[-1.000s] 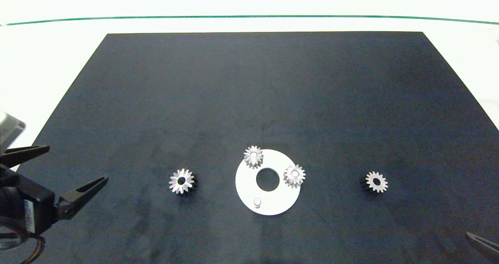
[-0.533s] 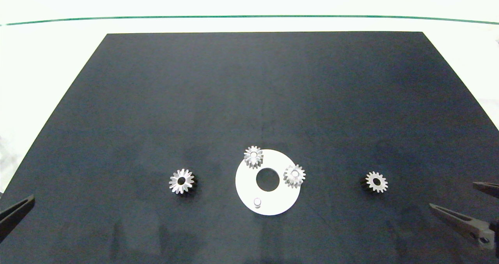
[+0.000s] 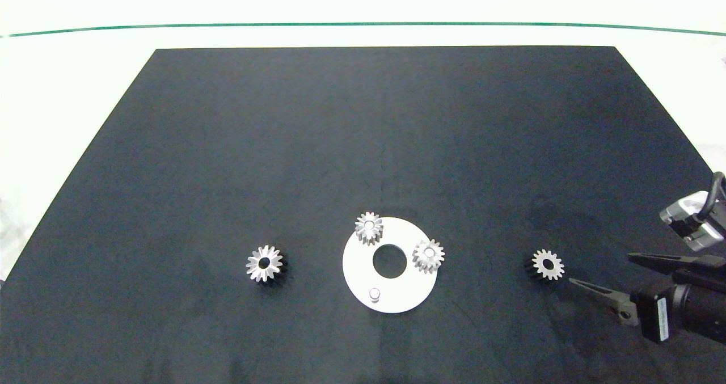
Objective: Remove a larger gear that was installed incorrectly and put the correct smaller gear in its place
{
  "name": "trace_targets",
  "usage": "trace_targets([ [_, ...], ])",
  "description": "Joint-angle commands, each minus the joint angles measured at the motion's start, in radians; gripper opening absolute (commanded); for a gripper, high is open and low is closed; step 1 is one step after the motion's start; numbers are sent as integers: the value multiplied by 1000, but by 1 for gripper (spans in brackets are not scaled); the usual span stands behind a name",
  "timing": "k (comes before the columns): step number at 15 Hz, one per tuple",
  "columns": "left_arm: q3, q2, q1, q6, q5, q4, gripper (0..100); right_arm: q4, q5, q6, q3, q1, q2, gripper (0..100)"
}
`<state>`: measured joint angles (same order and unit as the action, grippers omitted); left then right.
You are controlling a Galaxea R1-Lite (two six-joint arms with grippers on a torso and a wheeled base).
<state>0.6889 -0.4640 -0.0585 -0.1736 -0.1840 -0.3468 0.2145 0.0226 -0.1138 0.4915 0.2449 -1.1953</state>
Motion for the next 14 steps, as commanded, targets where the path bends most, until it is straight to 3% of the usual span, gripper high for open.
trace_targets([
  [1, -11, 27, 2, -3, -2, -1, 100, 74, 0, -1, -11, 33, -118, 100],
  [4, -19, 35, -1, -1, -2, -1, 100, 114, 5, 2, -13, 80, -159, 100],
  [6, -26, 47, -4, -1, -2, -1, 100, 160, 13, -1, -17, 83, -193, 100],
  [10, -46, 64, -4, -3, -2, -1, 100, 189, 28, -3, -16, 85, -233, 100],
  [14, -66, 87, -6, -3, -2, -1, 100, 255, 82, -3, -17, 100, -268, 100],
])
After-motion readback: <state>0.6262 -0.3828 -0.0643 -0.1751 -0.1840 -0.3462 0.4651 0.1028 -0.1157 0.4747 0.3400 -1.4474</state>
